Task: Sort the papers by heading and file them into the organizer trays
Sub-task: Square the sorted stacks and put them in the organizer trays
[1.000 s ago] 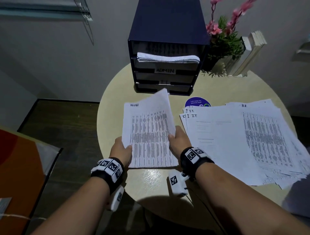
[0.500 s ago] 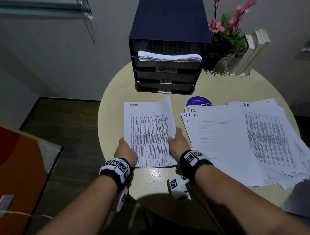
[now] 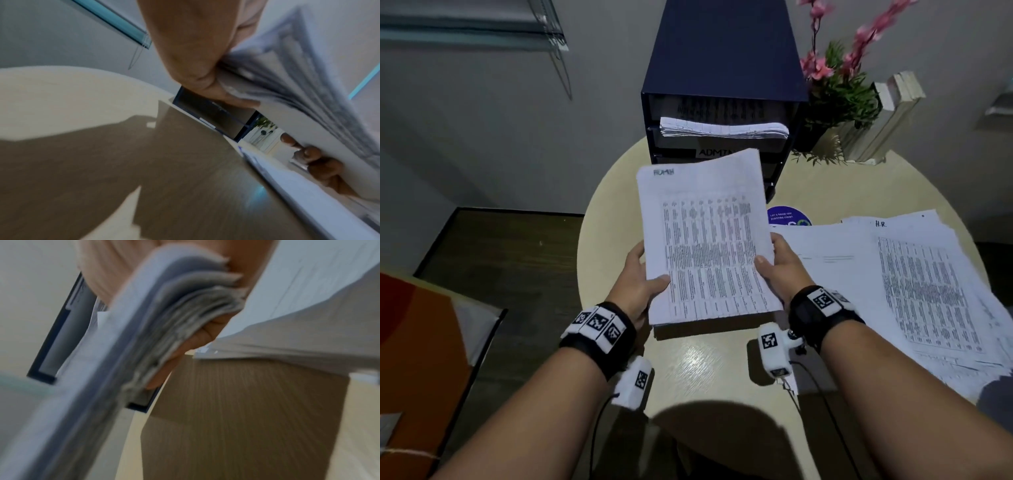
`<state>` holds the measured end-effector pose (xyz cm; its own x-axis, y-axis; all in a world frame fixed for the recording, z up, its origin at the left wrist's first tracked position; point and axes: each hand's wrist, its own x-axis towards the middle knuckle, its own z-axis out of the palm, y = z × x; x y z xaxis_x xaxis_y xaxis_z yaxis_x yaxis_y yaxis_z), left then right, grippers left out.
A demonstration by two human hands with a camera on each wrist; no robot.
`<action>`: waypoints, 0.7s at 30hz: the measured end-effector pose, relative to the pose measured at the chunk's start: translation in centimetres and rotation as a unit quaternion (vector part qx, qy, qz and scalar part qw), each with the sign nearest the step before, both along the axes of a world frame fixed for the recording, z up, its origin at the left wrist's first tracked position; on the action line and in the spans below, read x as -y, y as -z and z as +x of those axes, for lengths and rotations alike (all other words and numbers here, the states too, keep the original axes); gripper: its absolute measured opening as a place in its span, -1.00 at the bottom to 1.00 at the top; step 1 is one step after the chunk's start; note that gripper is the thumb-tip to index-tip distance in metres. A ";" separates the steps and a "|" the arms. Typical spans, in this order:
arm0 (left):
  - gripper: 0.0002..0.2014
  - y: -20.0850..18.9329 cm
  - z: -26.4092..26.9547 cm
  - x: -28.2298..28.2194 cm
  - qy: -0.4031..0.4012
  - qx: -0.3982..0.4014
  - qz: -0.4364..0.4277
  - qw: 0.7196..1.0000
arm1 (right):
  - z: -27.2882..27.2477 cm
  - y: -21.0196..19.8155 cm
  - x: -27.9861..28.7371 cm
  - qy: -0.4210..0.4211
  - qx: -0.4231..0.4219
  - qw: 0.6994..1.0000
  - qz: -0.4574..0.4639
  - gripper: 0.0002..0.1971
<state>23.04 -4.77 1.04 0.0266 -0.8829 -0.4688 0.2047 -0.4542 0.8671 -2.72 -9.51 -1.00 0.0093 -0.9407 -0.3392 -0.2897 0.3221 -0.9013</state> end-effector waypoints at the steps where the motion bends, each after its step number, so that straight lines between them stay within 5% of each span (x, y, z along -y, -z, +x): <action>1: -0.24 -0.6 -0.4 0.7 0.009 -0.003 -0.012 1.000 | -0.6 -0.3 0.5 0.009 0.007 1.000 0.001 -0.65; 10: -0.28 -3.5 -2.5 5.3 0.080 0.010 -0.067 0.995 | -3.4 -3.2 4.4 0.003 0.024 0.999 0.022 -0.66; 15: -0.40 -4.5 -2.3 6.6 0.098 -0.017 -0.049 0.994 | -2.5 -4.7 6.0 0.112 0.066 0.992 0.001 -0.70; 21: -0.40 -4.1 -1.5 8.8 0.037 0.103 -0.081 0.991 | -0.4 -5.1 6.5 0.110 0.092 0.990 -0.013 -0.69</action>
<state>21.57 -13.59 5.17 0.0398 -0.9491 -0.3125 -0.0133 -0.3132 0.9496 -3.14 -16.01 4.09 -0.1377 -0.9350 -0.3269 -0.0454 0.3356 -0.9409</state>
